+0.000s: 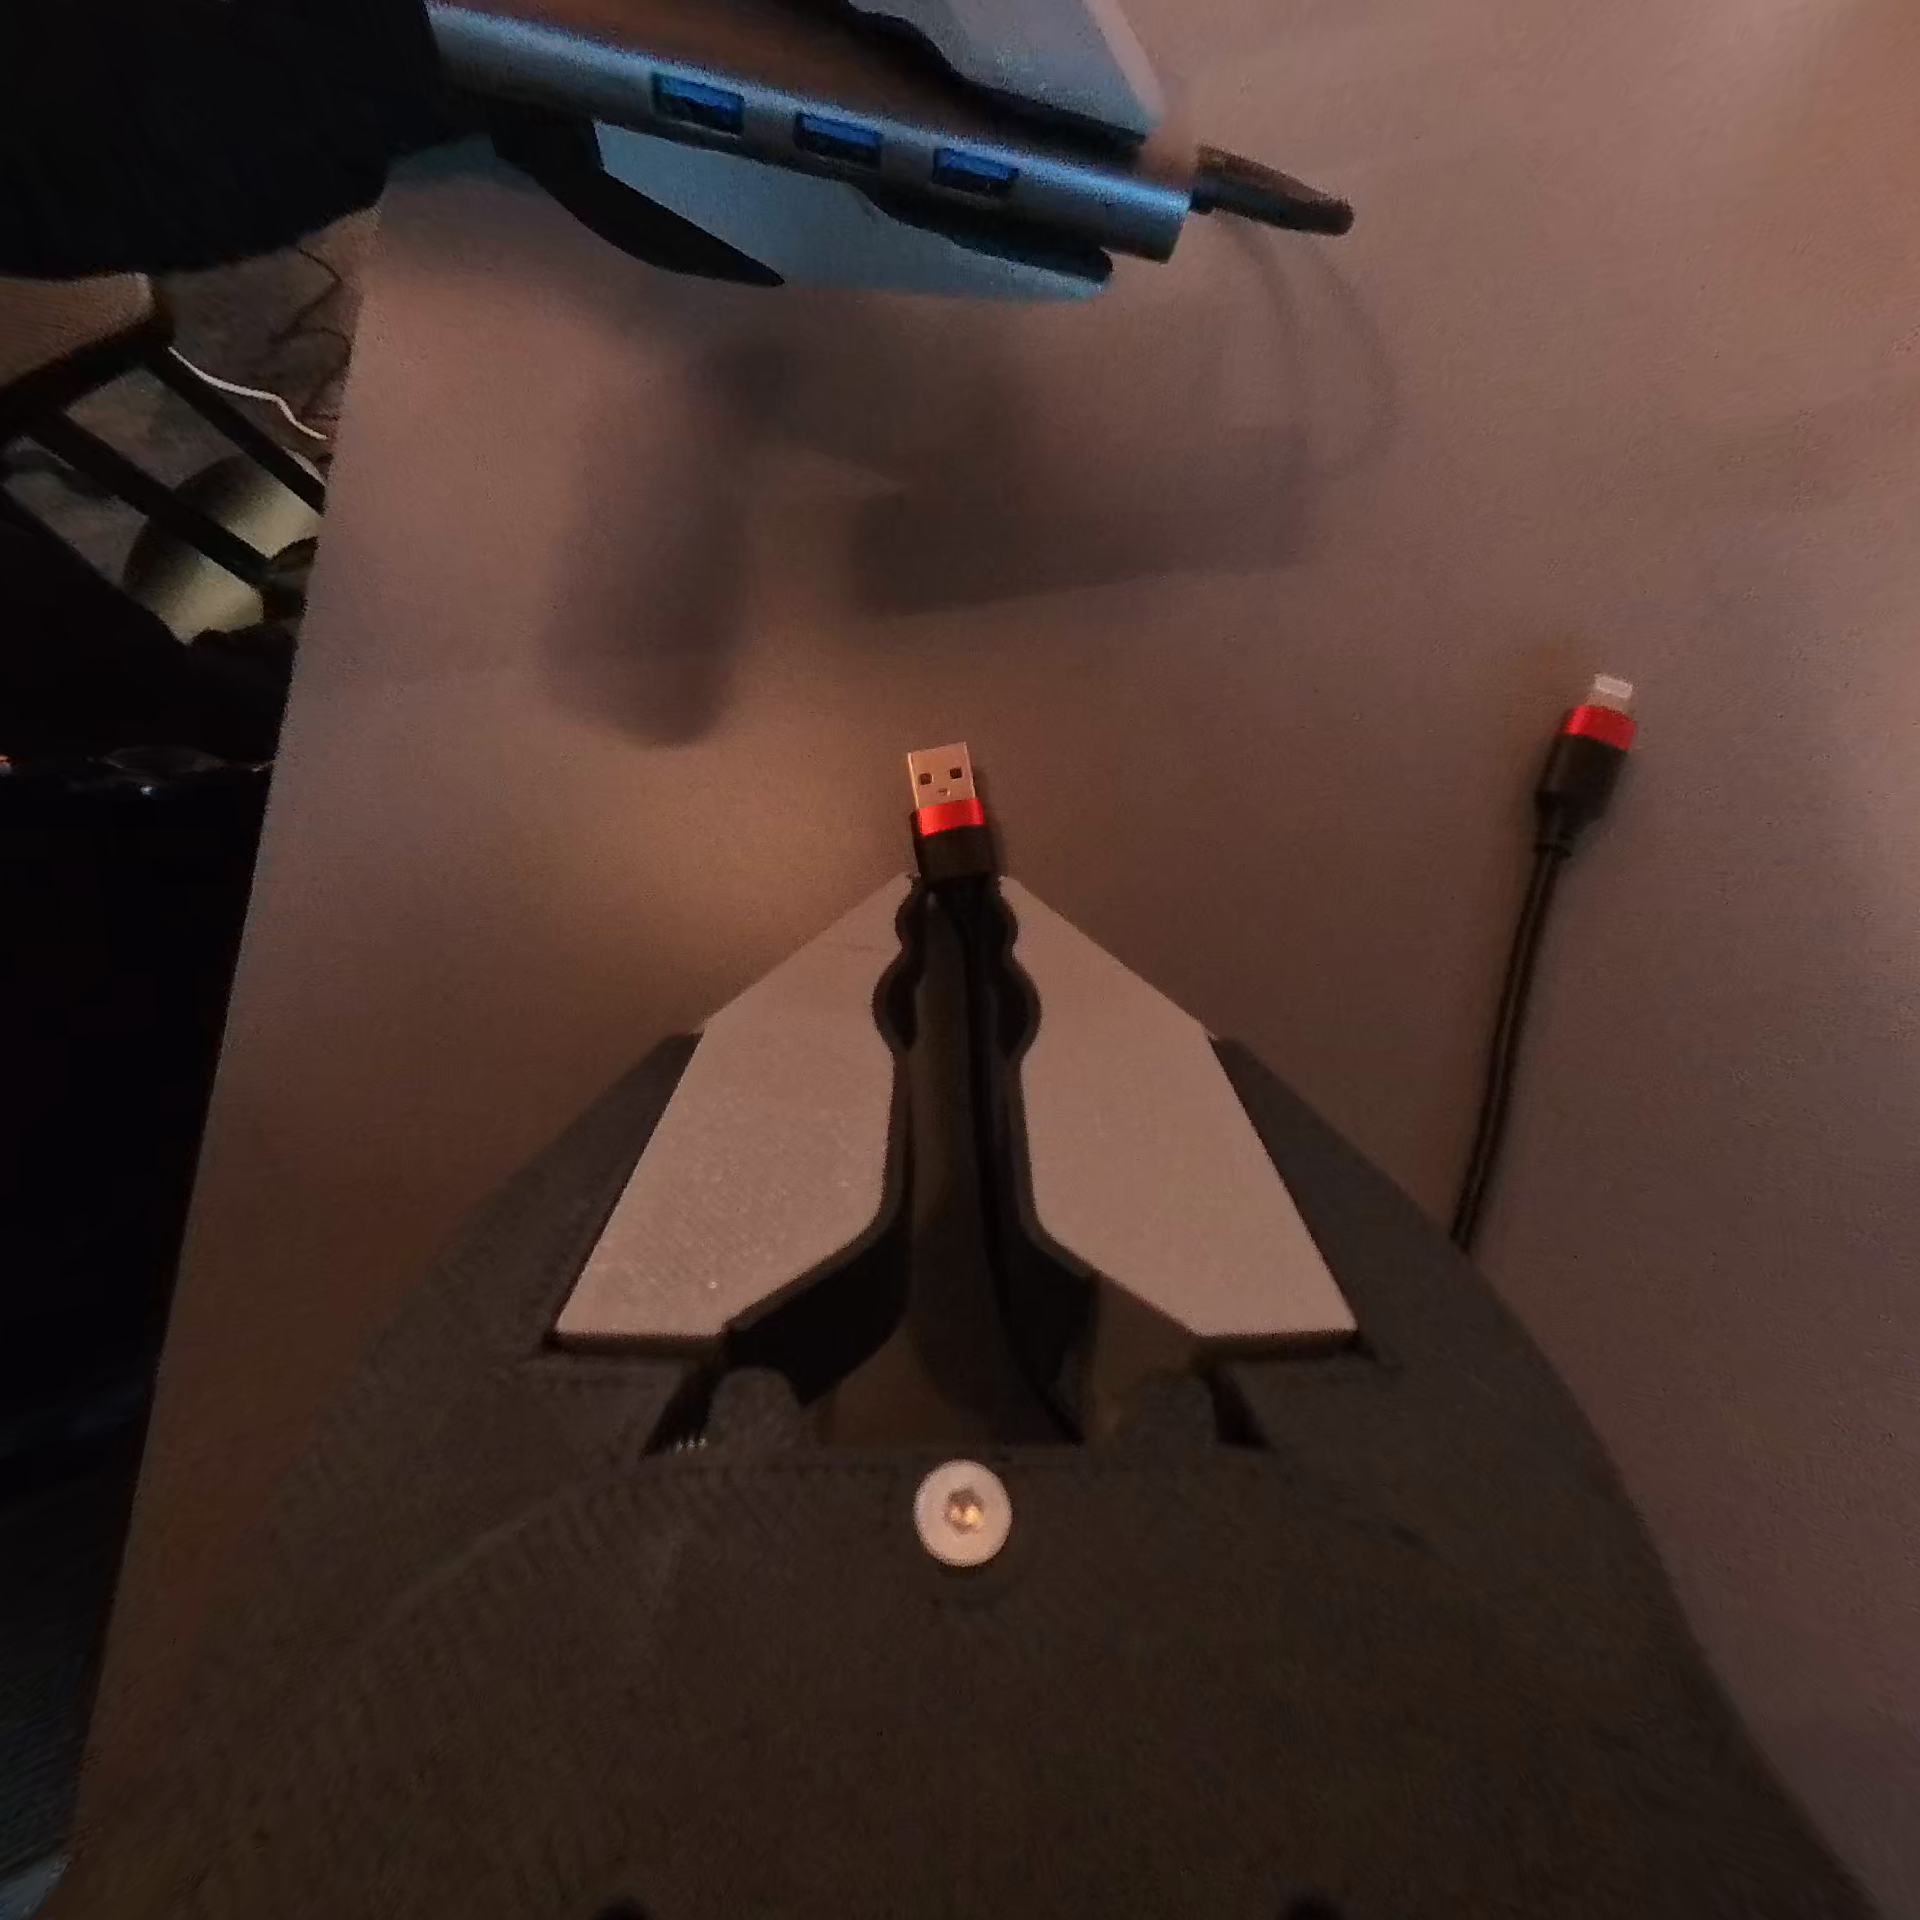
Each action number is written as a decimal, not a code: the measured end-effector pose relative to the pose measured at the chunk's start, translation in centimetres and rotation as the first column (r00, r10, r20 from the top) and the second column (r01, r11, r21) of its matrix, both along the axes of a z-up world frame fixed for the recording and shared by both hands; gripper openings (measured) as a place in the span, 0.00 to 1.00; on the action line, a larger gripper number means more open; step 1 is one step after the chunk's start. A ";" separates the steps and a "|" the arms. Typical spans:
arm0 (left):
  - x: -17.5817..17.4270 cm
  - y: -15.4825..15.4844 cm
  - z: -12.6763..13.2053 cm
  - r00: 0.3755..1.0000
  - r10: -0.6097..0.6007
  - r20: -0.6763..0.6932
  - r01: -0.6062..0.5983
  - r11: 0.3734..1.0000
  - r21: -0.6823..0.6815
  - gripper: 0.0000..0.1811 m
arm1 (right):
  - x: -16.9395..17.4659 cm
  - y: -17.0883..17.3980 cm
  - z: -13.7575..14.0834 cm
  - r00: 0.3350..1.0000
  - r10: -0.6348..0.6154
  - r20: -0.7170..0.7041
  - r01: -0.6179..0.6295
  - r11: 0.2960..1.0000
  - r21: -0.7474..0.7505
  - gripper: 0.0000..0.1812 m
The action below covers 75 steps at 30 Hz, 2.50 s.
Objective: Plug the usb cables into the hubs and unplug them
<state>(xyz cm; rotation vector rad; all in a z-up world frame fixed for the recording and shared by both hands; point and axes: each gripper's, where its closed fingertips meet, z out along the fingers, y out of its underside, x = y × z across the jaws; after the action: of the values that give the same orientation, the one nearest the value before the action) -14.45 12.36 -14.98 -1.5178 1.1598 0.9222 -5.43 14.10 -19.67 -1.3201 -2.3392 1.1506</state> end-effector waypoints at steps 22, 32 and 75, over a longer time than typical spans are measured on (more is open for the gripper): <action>-0.1 0.2 0.1 0.991 0.041 -0.128 -0.035 0.998 0.047 0.09 | -4.7 -2.1 4.6 0.977 -0.152 -0.150 0.157 0.987 0.021 0.02; 1.1 0.2 0.5 0.963 0.043 -0.265 -0.014 0.994 0.112 0.09 | -4.5 -2.1 5.1 0.974 -0.181 -0.136 0.180 0.983 -0.022 0.01; 1.3 0.0 0.1 0.926 0.051 -0.374 -0.007 0.993 0.118 0.09 | -3.9 -3.3 1.7 0.989 -0.099 -0.107 0.116 0.979 0.170 0.05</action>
<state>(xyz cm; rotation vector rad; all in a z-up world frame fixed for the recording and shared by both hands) -13.11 12.37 -14.91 -1.2997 1.3301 1.3198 -9.30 10.83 -17.99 -1.2806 -2.2127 0.9312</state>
